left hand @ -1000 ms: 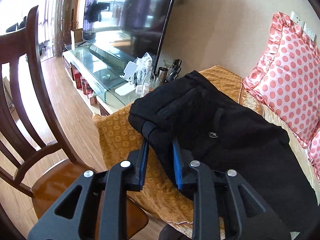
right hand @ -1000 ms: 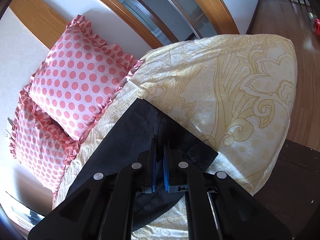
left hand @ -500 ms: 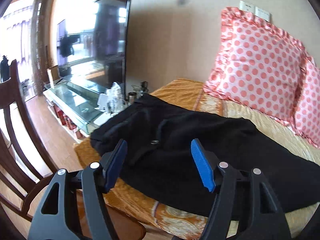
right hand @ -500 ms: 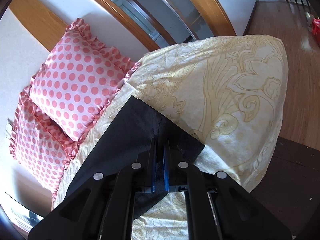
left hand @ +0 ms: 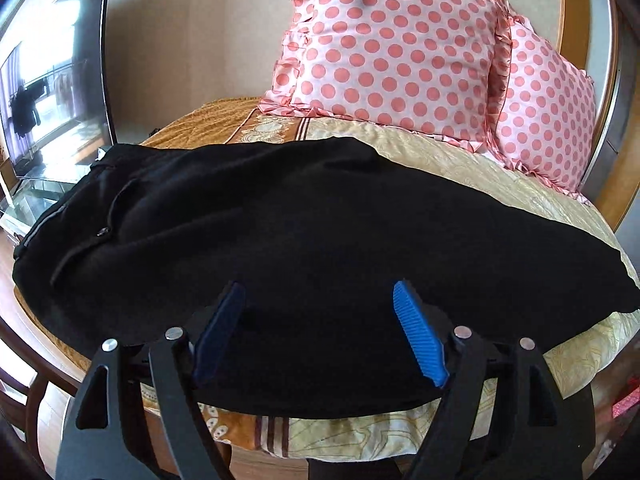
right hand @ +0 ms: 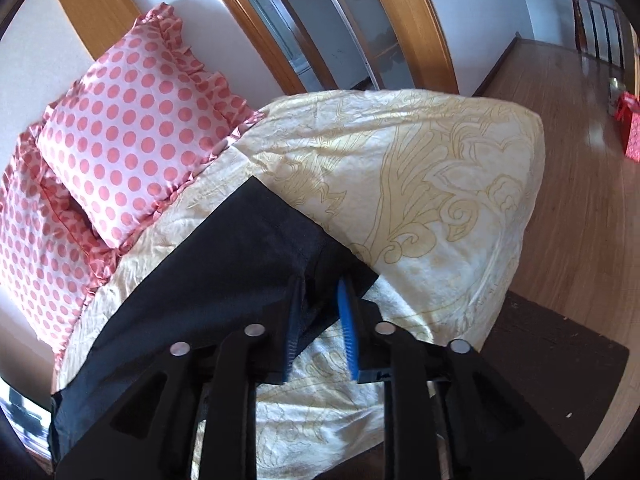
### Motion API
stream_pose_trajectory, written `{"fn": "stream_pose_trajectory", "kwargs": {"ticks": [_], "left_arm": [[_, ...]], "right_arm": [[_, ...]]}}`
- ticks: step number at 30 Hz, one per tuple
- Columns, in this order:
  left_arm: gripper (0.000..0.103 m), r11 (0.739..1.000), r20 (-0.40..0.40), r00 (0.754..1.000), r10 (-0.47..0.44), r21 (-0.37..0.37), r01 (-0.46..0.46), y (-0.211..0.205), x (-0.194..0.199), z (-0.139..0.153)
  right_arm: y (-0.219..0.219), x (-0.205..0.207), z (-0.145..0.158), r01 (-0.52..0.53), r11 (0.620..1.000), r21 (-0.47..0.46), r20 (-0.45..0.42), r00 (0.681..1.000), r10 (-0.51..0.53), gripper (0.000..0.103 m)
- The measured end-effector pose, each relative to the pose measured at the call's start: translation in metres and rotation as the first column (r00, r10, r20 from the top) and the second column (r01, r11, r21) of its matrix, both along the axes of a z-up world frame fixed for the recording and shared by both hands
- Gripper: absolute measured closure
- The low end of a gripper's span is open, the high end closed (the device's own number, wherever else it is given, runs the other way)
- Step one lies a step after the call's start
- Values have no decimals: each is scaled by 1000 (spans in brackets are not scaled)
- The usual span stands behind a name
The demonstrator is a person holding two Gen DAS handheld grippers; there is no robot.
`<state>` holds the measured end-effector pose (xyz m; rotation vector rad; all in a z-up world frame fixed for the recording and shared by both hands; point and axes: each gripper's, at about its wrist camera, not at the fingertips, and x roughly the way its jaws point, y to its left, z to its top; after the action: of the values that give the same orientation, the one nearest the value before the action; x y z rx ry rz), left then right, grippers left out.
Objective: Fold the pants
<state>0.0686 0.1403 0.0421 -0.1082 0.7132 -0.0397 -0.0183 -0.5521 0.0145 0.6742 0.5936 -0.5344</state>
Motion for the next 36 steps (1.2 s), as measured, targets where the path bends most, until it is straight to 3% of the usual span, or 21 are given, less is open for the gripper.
{"fn": "stream_pose_trajectory", "kwargs": {"ticks": [1,2,5,7,8,10,12,16,18,22,25,28,32,34,36], "left_arm": [[23,1000,8,1000,-3,3,3,-1,-1,-2],[21,1000,16,1000,-4,10,3,-3,-2,-3],[13,1000,51,999,1,30,-2,-7,-7,-5],[11,999,75,997,-4,32,1,-10,-10,-6],[10,999,83,997,-8,38,5,-12,-12,-8],[9,997,82,996,-21,72,15,-18,-11,-12],[9,992,65,997,-29,124,21,-24,-10,-18],[7,986,71,997,-37,168,25,-26,-12,-25],[6,989,71,997,-38,147,27,-22,-11,-25],[2,991,90,994,-61,128,49,-21,-12,-29],[2,991,111,991,-72,124,59,-20,-14,-31],[2,991,121,990,-76,122,62,-21,-15,-31],[2,991,122,989,-79,120,64,-20,-14,-32],[2,991,122,990,-77,121,62,-20,-14,-32],[2,991,120,990,-75,122,60,-20,-12,-32]], "right_arm": [[4,-4,8,34,998,-60,-24,999,-36,37],[10,-8,18,62,991,-123,-23,998,-65,21],[42,-7,54,42,943,-331,-12,999,-49,25],[77,12,75,-97,910,-402,1,994,107,28],[98,28,84,-203,891,-407,-8,976,219,31],[149,67,93,-438,809,-392,-23,884,467,38],[214,112,95,-638,674,-373,-60,741,668,42],[314,185,80,-860,409,-306,-149,467,872,50],[351,216,68,-909,311,-279,-216,375,901,52],[398,246,44,-949,178,-262,-335,262,905,56],[417,251,27,-960,106,-258,-422,210,882,56],[418,253,19,-967,94,-237,-442,194,876,58],[417,255,16,-982,92,-165,-402,152,903,84],[423,250,19,-978,75,-193,-422,152,894,93],[427,254,23,-965,98,-242,-437,199,877,99]]}}
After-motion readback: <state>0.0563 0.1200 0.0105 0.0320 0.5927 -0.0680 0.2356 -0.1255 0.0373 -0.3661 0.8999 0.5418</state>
